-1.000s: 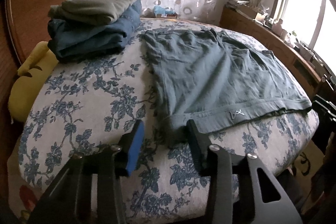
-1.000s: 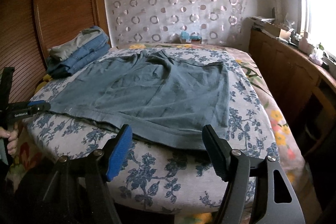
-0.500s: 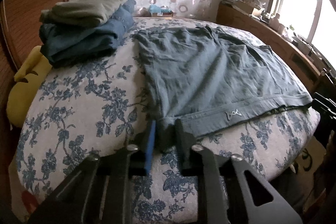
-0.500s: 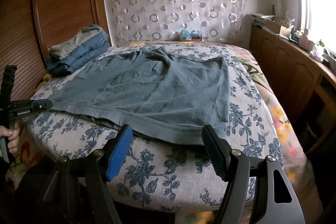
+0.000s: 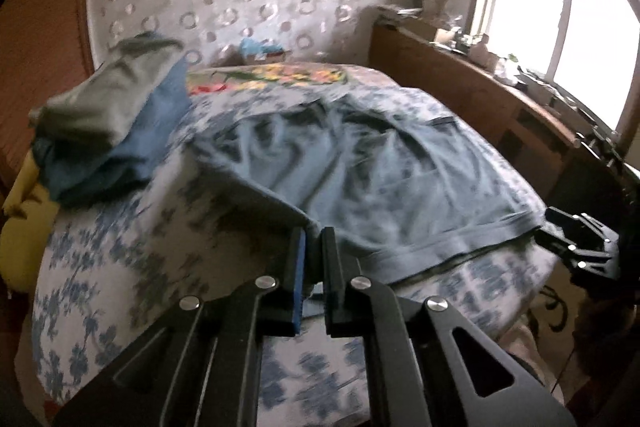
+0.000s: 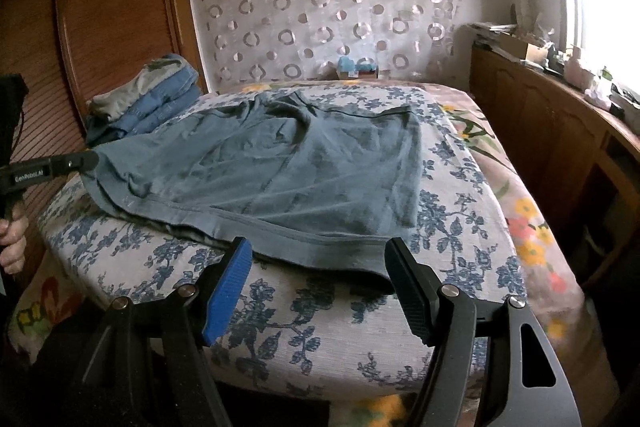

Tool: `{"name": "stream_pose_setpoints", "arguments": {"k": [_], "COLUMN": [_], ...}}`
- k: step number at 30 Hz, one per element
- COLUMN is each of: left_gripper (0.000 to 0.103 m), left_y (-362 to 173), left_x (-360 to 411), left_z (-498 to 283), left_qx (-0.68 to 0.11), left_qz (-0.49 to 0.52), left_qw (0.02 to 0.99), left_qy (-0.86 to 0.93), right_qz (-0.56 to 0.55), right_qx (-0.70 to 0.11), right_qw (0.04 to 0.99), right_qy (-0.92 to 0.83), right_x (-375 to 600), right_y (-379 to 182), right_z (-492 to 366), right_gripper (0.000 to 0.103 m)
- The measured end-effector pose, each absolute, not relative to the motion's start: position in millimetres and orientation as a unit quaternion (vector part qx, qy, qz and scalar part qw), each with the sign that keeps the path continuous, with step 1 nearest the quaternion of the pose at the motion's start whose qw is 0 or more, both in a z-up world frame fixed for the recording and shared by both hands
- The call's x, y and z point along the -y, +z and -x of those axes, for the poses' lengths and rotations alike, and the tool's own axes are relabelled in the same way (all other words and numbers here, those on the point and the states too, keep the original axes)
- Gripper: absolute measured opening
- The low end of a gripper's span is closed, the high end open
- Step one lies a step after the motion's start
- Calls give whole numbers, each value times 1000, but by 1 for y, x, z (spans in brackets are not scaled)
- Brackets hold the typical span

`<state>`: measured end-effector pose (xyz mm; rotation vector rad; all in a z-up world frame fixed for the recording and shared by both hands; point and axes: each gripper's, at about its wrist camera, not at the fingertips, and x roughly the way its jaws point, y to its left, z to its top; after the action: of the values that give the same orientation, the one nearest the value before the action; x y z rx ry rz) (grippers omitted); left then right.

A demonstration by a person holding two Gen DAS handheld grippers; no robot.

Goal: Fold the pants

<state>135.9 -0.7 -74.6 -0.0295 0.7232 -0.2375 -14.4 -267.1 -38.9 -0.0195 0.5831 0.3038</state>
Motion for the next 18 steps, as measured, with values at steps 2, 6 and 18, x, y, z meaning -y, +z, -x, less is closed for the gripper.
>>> {"name": "stream_pose_setpoints", "arguments": {"k": [2, 6, 18], "left_gripper": [8, 8, 8], "left_y": [-69, -59, -19], "left_x": [11, 41, 145], "left_z": [-139, -147, -156], "left_qx": [-350, -344, -319], "left_qz": [11, 0, -37], "left_qw": [928, 926, 914], "left_qy": [-129, -155, -248], "right_qz": [8, 4, -18], "right_qx": [-285, -281, -269], "right_qw": [947, 949, 955], "right_qy": [148, 144, 128], "right_x": [270, 276, 301], "right_y": [-38, -38, -33], "right_z": [16, 21, 36], "right_gripper": [71, 71, 71]}}
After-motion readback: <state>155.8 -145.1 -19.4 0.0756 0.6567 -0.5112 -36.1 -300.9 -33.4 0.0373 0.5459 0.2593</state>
